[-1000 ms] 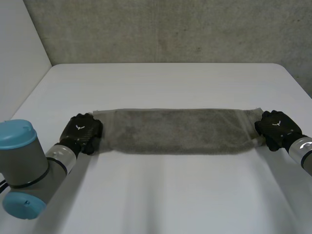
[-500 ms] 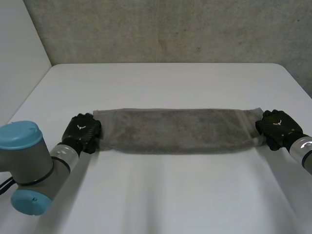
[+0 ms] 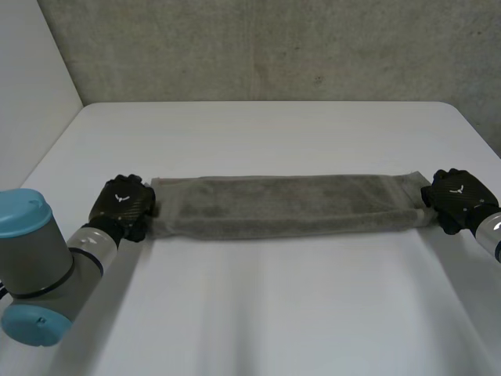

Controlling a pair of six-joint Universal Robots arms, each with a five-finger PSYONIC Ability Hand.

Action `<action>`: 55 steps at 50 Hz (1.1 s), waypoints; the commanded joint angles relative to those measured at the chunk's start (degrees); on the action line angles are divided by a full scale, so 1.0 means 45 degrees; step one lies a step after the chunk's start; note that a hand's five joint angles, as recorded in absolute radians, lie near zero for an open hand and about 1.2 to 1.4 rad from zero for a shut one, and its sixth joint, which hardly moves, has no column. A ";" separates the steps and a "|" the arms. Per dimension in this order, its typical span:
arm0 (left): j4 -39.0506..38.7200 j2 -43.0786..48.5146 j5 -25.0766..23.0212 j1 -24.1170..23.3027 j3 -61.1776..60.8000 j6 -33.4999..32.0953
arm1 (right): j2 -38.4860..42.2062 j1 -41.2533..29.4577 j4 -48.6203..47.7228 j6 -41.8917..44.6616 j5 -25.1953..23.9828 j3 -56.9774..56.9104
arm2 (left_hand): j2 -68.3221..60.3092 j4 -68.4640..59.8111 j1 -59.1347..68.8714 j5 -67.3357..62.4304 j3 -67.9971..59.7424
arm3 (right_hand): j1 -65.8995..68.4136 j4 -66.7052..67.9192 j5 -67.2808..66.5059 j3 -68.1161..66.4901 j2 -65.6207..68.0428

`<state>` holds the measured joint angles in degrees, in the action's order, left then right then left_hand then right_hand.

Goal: Fold the towel.

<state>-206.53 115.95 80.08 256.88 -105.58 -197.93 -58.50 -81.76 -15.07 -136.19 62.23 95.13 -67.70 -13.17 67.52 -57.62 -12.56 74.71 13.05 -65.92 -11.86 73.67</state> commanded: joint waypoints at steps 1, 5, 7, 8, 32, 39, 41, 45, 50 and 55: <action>0.0231 -0.0006 0.0018 -0.0189 -0.0228 -0.0548 | 0.0011 0.0376 0.0320 0.0361 0.0020 -0.0106 | 0.4825 0.0703 -0.4786 0.4808 0.0569 | 0.1175 -0.0678 -0.0908 0.0413 0.1407; 0.0349 -0.0220 0.0037 -0.0209 -0.0326 -0.0548 | 0.0011 0.0357 0.0477 0.0381 0.0020 -0.0086 | 0.8129 0.0703 -0.8089 0.8111 0.0569 | 0.1175 -0.0678 -0.0908 0.0413 0.1407; 0.0349 -0.0298 0.0037 -0.0228 -0.0346 -0.0548 | -0.0028 0.0357 0.0730 0.0381 -0.0039 -0.0047 | 0.8916 0.0703 -0.8876 0.8898 0.0569 | 0.1175 -0.0678 -0.0908 0.0413 0.1407; 0.0349 -0.0396 0.0037 -0.0267 -0.0346 -0.0548 | -0.0028 0.0357 0.0731 0.0381 -0.0039 -0.0047 | 0.9034 0.0703 -0.8995 0.9017 0.0569 | 0.1175 -0.0678 -0.0908 0.0413 0.1407; 0.0798 -0.1842 0.0017 0.0221 -0.1010 -0.0509 | -0.0751 0.2642 0.1297 0.0985 -0.1348 -0.1392 | 0.9073 0.0703 -0.9033 0.9055 0.0569 | 0.1175 -0.0678 -0.0908 0.0413 0.1407; 0.0974 -0.2350 0.0017 0.0221 -0.0990 -0.0411 | -0.0751 0.2505 0.1766 0.1025 -0.1250 -0.3153 | 0.9185 0.0703 -0.9145 0.9167 0.0569 | 0.1175 -0.0678 -0.0908 0.0413 0.1407; 0.0974 -0.2447 0.0017 0.0221 -0.0971 -0.0411 | -0.0867 0.2021 0.2426 0.0889 -0.1192 -0.4027 | 0.9185 0.0703 -0.9145 0.9167 0.0569 | 0.1175 -0.0678 -0.0908 0.0413 0.1407; 0.0974 -0.2584 0.0017 0.0221 -0.0835 -0.0392 | -0.1200 0.0415 0.3016 0.0908 -0.1055 -0.4715 | 0.9185 0.0703 -0.9145 0.9167 0.0569 | 0.1175 -0.0678 -0.0908 0.0413 0.1407; 0.0974 -0.2701 0.0037 0.0201 -0.0717 -0.0353 | -0.1278 -0.2397 0.3290 0.0967 -0.0078 -0.5477 | 0.9223 0.0703 -0.9183 0.9205 0.0569 | 0.1175 -0.0678 -0.0908 0.0413 0.1407; 0.0974 -0.2721 0.0057 0.0104 -0.0600 -0.0235 | -0.0541 -0.6410 0.3212 0.1025 0.1072 -0.6333 | 0.9260 0.0703 -0.9220 0.9242 0.0569 | 0.1175 -0.0678 -0.0908 0.0413 0.1407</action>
<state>-202.12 103.81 80.26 257.74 -108.79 -199.46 -63.99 -93.22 -0.30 -131.82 61.95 70.21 -29.00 -13.17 29.99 -16.69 -12.56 75.00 13.05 -65.93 -11.86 73.67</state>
